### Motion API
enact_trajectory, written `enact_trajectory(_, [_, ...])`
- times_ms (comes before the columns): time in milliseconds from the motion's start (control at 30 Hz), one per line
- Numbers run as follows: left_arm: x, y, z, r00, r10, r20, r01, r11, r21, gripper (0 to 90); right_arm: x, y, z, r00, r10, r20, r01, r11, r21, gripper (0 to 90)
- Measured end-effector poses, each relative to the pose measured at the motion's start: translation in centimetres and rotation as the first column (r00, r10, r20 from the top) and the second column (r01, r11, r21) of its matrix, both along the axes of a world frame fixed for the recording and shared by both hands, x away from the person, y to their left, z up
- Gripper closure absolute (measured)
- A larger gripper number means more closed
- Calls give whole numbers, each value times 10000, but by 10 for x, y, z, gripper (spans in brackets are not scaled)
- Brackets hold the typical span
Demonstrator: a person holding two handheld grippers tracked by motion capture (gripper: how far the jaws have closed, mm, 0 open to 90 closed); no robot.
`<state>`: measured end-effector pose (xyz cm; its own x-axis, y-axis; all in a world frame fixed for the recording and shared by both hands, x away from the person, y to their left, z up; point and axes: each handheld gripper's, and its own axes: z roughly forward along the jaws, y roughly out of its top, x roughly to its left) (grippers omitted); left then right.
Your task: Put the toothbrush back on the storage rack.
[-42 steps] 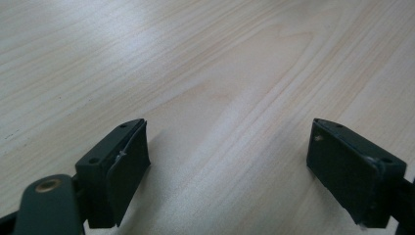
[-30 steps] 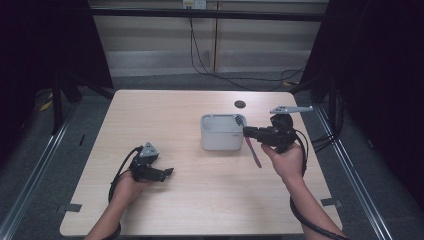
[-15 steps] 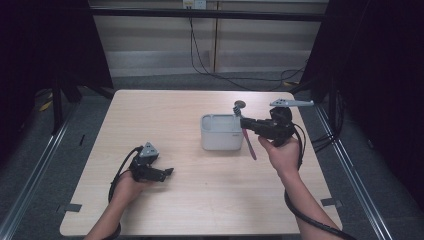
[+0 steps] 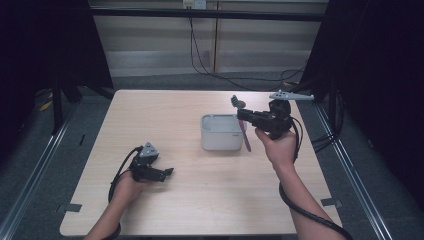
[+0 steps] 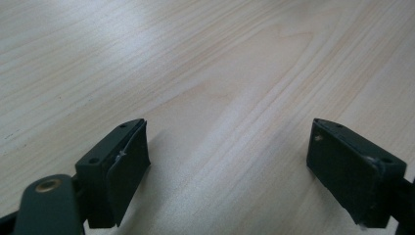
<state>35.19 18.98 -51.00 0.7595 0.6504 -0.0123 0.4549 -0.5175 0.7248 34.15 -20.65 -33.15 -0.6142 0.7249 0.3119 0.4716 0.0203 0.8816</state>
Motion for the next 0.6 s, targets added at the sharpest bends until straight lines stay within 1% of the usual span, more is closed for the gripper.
enact_trajectory(300, [0, 0, 0, 10000, 8, 20, -8, 10000, 25, 154, 5, 1, 3, 9999, -53, 157, 51, 9999, 163, 836])
enact_trajectory(600, [0, 0, 0, 10000, 3, 0, -3, 10000, 1, 154, 13, 0, 7, 9993, -240, 276, 231, 9993, 310, 836])
